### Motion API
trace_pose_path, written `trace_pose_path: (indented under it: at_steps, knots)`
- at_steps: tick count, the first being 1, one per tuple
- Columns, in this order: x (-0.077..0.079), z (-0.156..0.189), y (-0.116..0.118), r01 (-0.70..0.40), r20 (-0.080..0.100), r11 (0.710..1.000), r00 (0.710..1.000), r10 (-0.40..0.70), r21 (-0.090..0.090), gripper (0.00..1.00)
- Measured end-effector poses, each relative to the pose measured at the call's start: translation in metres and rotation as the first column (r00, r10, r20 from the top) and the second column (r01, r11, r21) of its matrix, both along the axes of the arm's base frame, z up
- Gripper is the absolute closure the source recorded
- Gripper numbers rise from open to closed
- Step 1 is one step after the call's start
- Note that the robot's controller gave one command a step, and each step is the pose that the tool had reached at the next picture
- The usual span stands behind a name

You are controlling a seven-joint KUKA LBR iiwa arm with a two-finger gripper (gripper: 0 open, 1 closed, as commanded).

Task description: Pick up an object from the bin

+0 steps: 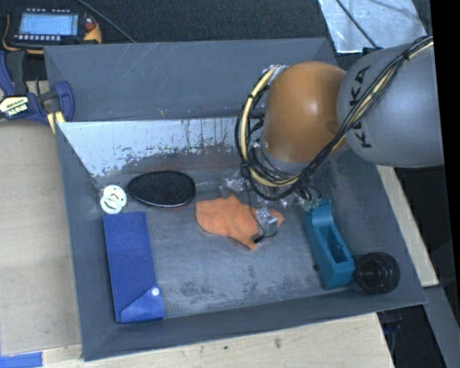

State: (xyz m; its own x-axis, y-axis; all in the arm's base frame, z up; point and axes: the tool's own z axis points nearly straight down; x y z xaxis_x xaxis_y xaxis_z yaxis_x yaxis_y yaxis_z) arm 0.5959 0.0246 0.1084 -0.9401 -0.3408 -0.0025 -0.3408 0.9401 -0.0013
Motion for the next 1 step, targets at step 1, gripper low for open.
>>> trace_pose_path:
  at_steps: [1]
  knots:
    - [0.0003, -0.0308, 0.0303, -0.148, -0.001, 0.989, 0.989, 0.148, 0.000, 0.00]
